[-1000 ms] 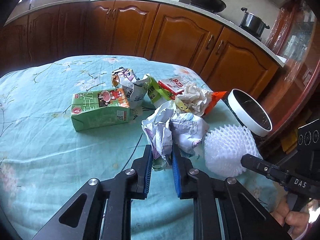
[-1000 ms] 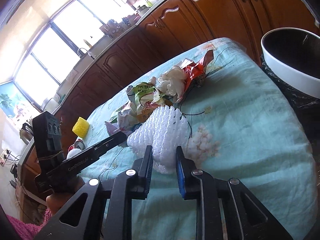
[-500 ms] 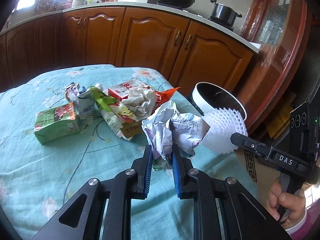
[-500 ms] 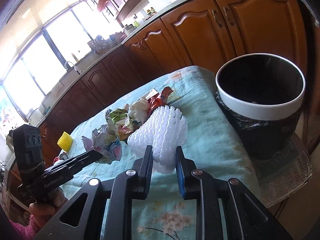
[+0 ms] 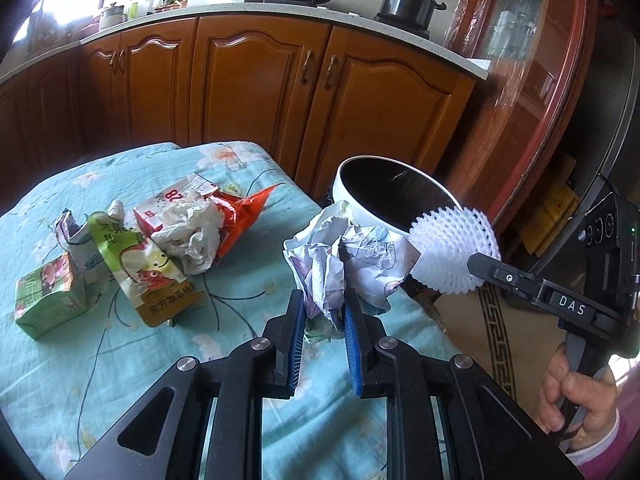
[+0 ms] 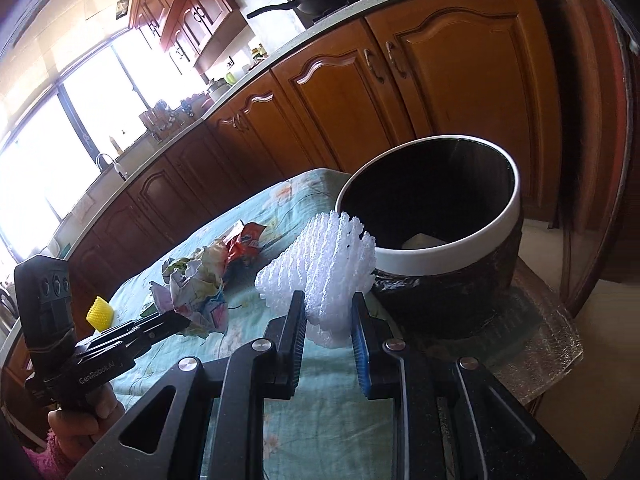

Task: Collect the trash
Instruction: 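Carry the paper and foam net with both grippers over the bin, then open both grippers to drop the paper and foam net into the bin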

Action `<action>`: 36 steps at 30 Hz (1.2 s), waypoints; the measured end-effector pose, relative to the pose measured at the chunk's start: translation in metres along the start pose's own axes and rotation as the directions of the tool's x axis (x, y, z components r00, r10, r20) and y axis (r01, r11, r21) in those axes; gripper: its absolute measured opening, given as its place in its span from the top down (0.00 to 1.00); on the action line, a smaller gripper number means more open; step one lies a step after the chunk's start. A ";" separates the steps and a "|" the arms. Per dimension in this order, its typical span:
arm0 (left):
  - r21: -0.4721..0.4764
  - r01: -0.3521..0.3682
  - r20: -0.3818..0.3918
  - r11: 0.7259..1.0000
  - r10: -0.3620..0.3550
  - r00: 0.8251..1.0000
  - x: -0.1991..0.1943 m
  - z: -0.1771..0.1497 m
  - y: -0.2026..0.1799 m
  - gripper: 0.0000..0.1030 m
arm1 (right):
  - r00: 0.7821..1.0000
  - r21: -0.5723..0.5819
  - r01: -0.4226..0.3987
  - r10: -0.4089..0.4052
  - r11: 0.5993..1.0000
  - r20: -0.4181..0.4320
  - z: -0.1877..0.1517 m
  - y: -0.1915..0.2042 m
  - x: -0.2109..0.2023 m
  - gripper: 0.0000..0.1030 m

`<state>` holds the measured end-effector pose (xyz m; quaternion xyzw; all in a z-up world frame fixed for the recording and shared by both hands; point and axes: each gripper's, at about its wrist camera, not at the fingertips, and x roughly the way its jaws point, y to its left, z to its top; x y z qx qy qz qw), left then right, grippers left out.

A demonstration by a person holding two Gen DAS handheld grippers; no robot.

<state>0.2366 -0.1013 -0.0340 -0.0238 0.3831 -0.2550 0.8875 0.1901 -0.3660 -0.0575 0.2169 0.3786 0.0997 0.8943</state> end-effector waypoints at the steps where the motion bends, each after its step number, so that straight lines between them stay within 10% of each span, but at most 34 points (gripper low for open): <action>1: 0.004 0.000 0.000 1.000 0.000 1.000 0.001 0.001 -0.004 0.83 | 1.000 0.003 0.006 -0.006 1.000 0.002 0.001 -0.003 -0.001 0.79; 36: 0.176 0.005 -0.076 0.984 0.009 0.997 0.135 0.101 -0.066 0.82 | 0.980 -0.104 0.198 -0.197 0.975 0.024 0.085 -0.057 0.019 0.79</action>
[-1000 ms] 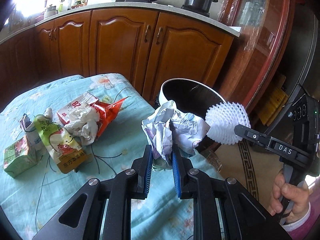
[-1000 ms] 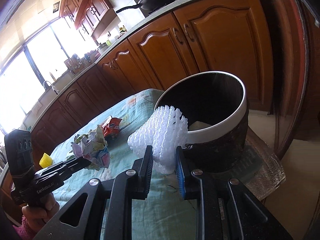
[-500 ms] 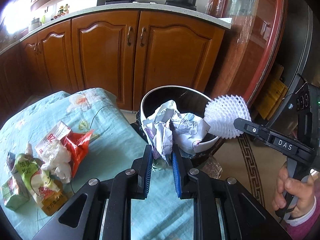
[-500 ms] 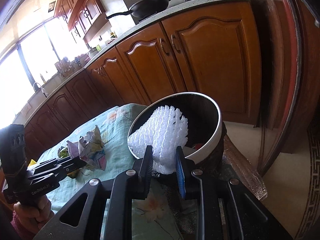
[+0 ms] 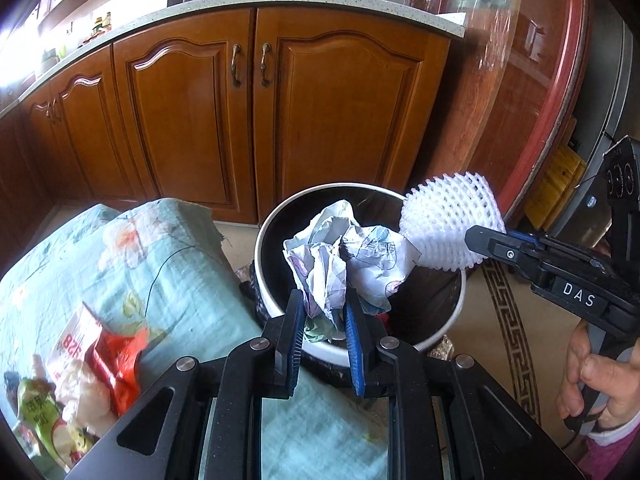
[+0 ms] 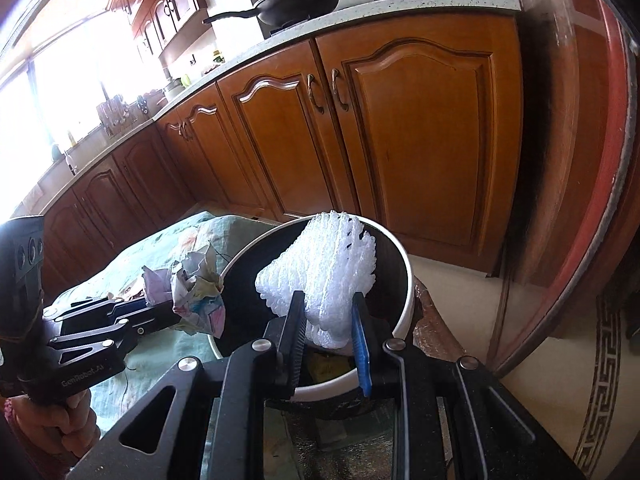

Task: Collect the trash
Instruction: 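Open both grippers to drop the paper and foam net into the bin, then move both open grippers back over the remaining trash on the table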

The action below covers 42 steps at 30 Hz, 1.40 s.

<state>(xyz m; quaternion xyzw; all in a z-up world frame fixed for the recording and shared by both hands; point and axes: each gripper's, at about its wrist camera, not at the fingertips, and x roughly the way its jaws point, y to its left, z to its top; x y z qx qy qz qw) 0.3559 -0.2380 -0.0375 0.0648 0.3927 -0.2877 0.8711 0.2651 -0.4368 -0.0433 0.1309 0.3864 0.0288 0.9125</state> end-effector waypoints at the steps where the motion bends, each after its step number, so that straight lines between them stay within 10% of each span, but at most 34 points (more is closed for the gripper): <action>1: 0.002 -0.003 -0.004 1.000 0.003 1.000 0.004 0.002 0.000 0.82 | 1.000 -0.005 0.002 -0.002 1.000 -0.003 0.002 0.000 0.002 0.79; 12: -0.006 -0.007 -0.042 1.000 0.007 0.999 0.033 0.015 -0.005 0.68 | 0.998 -0.015 0.013 -0.013 1.000 -0.058 0.010 -0.011 0.028 0.74; 16: -0.013 -0.024 -0.029 1.000 0.023 0.999 0.030 0.015 -0.008 0.51 | 0.998 0.013 -0.002 0.003 1.000 -0.062 0.012 -0.016 0.031 0.39; 26: -0.094 -0.016 0.031 0.995 0.019 0.999 -0.009 -0.021 0.001 0.36 | 0.999 0.075 -0.049 0.048 0.996 0.014 0.001 -0.010 0.005 0.19; 42: -0.224 -0.073 0.115 0.972 0.101 0.988 -0.110 -0.117 0.041 0.33 | 0.983 0.131 -0.184 0.185 0.974 0.004 -0.057 0.057 -0.010 0.12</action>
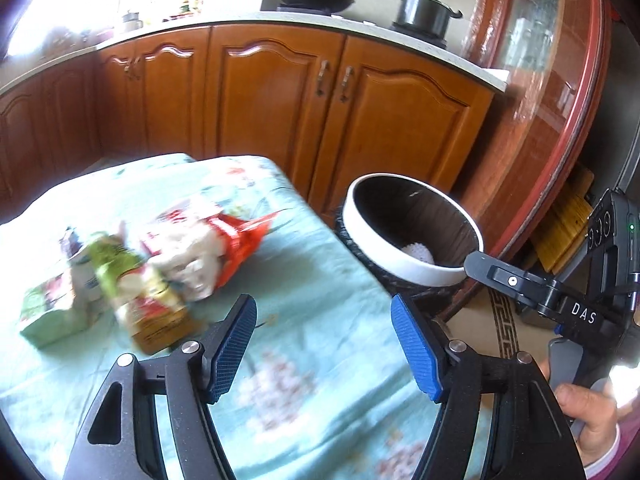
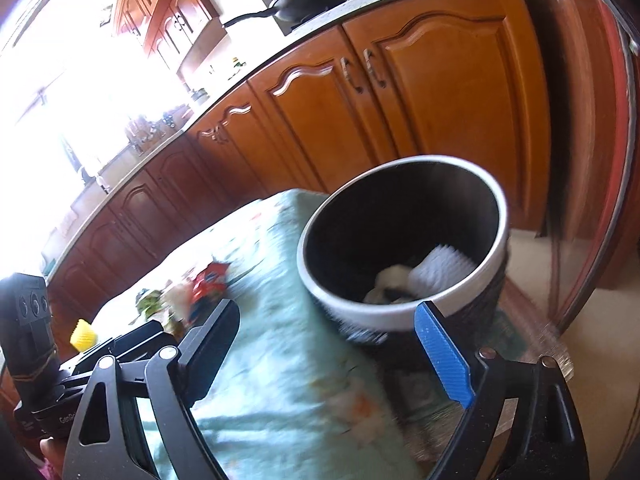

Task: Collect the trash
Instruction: 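Move both open grippers back over the remaining trash on the table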

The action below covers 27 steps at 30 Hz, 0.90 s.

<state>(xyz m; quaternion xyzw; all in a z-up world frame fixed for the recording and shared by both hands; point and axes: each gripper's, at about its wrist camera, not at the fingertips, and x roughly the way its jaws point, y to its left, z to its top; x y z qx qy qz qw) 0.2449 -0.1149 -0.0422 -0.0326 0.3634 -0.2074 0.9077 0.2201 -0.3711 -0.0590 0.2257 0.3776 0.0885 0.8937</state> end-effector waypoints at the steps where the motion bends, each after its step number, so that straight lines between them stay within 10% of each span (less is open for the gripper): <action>1: -0.004 -0.014 0.006 1.000 0.014 1.000 -0.006 -0.005 0.006 0.33 | 1.000 0.002 -0.009 0.009 1.000 -0.005 -0.003 0.004 0.001 0.12; 27: -0.179 -0.165 -0.035 0.970 0.161 0.986 -0.081 -0.048 0.132 0.33 | 0.985 -0.170 -0.140 0.120 0.975 -0.122 -0.045 0.120 0.049 0.13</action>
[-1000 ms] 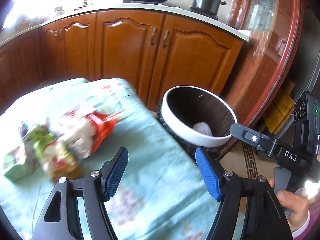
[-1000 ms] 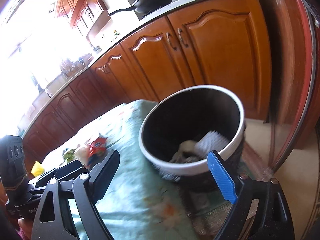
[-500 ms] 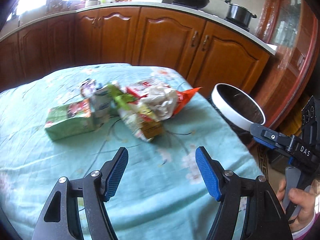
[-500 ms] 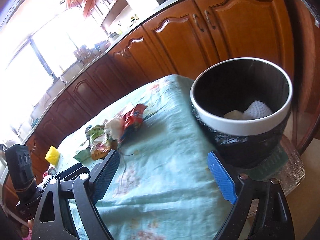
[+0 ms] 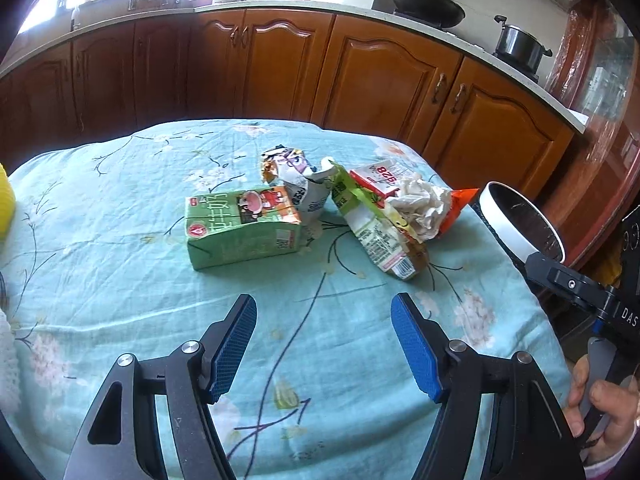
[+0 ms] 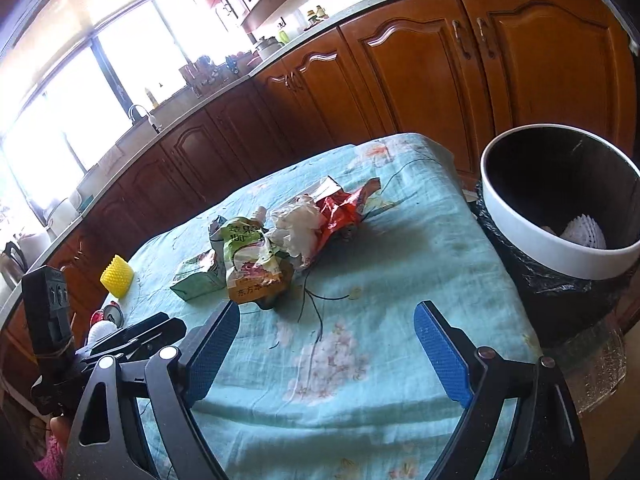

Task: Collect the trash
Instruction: 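Move both open grippers back over the remaining trash on the table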

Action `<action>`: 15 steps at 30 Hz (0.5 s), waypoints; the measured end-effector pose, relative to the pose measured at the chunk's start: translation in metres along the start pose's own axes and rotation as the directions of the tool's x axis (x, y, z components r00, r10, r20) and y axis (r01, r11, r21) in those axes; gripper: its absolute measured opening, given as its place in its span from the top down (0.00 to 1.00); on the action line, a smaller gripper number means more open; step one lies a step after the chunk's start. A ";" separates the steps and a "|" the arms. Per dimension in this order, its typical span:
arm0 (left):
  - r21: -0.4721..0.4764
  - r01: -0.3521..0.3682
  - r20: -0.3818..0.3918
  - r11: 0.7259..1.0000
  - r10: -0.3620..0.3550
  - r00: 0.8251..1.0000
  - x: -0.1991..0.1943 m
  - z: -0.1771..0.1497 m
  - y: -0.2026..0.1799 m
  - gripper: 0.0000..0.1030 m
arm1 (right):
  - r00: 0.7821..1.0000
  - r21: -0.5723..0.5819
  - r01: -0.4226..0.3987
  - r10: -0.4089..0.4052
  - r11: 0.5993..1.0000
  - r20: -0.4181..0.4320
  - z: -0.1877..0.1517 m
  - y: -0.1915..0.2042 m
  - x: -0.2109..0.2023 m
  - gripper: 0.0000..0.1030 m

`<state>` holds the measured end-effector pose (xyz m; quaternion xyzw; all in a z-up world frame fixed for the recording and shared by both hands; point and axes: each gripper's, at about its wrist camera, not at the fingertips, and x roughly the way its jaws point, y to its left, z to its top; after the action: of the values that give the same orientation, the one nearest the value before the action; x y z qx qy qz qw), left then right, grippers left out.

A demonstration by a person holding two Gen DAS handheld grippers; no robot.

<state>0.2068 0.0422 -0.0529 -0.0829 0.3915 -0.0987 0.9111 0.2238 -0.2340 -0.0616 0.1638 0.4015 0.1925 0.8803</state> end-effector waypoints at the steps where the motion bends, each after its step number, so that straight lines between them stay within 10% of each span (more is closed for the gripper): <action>1: 0.002 -0.003 -0.004 1.000 0.003 1.000 -0.001 0.002 0.005 0.33 | 1.000 -0.010 0.000 0.000 1.000 0.002 0.001 0.003 0.001 0.14; 15: 0.235 -0.068 -0.072 0.969 0.088 0.994 0.032 0.055 0.051 0.19 | 1.000 -0.088 -0.026 0.025 0.996 -0.014 0.030 0.027 0.032 0.33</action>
<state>0.2745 0.0874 -0.0496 0.0439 0.4174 -0.1113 0.9008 0.2611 -0.1998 -0.0517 0.1288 0.3963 0.2224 0.8815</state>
